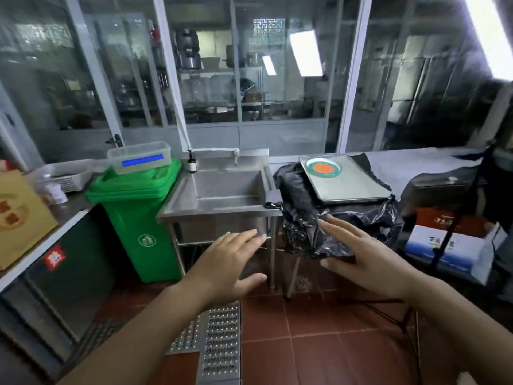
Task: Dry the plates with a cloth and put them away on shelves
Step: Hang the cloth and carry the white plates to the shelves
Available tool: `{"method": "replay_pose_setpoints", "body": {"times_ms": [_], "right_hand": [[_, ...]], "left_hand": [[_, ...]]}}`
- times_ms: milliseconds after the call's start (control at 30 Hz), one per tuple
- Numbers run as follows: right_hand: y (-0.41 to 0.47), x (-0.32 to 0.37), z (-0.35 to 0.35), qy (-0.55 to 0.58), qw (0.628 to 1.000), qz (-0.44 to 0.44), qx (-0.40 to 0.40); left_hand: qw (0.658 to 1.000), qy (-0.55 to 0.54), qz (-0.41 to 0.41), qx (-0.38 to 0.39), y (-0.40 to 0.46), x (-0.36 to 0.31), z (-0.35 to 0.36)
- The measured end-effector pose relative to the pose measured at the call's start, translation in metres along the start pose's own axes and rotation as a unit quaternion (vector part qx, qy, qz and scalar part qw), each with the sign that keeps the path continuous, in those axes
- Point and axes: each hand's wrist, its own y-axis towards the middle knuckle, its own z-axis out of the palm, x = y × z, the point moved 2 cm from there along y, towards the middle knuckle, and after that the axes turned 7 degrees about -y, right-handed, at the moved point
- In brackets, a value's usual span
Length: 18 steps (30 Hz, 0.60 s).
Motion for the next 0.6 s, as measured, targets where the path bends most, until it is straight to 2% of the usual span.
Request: {"method": "replay_pose_setpoints", "body": {"times_ms": [233, 600], "right_hand": [[0.073, -0.13, 0.002, 0.016, 0.998, 0.055, -0.015], [0.209, -0.28, 0.035, -0.006, 0.994, 0.113, -0.005]], "left_hand": [[0.999, -0.022, 0.018, 0.026, 0.139, 0.028, 0.042], [0.996, -0.038, 0.044, 0.067, 0.358, 0.1, 0.132]]}}
